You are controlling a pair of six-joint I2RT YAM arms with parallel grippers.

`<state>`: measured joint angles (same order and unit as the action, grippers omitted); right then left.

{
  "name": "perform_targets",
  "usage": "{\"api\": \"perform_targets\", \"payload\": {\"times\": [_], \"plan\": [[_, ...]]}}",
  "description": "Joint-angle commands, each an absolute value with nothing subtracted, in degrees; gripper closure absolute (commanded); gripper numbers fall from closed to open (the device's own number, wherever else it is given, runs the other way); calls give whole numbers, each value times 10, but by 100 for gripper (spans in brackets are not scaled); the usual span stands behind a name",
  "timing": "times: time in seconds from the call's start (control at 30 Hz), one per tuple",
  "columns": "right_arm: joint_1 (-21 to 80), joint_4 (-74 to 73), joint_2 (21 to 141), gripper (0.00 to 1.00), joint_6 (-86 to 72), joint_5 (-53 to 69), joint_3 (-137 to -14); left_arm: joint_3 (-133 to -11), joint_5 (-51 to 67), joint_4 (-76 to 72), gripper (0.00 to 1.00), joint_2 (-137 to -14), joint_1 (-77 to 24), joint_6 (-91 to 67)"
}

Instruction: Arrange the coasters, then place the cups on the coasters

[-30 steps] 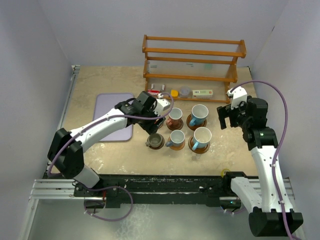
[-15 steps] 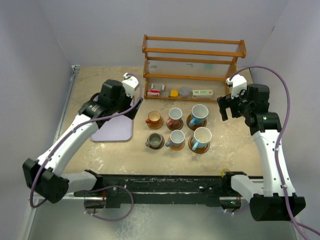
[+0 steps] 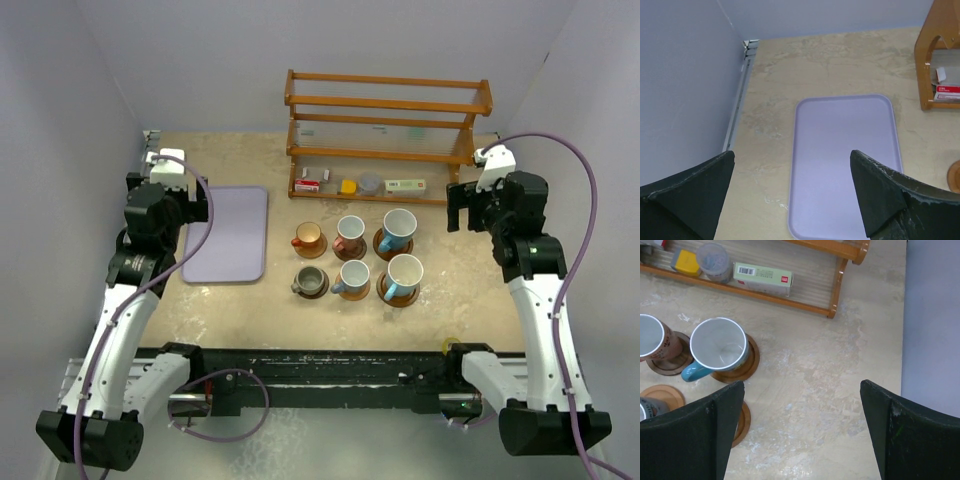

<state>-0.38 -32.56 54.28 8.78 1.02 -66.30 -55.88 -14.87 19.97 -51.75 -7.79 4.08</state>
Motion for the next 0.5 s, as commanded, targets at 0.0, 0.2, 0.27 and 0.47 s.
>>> {"api": "perform_targets", "payload": {"times": [0.0, 0.2, 0.27, 0.47], "plan": [[-4, -285, 555, 0, 41, -19, -640, -511, -163, 81, 6, -487, -59, 43], [-4, -266, 556, 0, 67, -63, -615, -460, -118, 44, 7, -466, -40, 15], [-4, -249, 537, 0, 63, -71, -594, -449, -96, 48, 6, -452, -39, 16], [-4, -246, 481, 0, 57, -70, -579, -430, -102, 27, 7, -414, -39, 25]]}}
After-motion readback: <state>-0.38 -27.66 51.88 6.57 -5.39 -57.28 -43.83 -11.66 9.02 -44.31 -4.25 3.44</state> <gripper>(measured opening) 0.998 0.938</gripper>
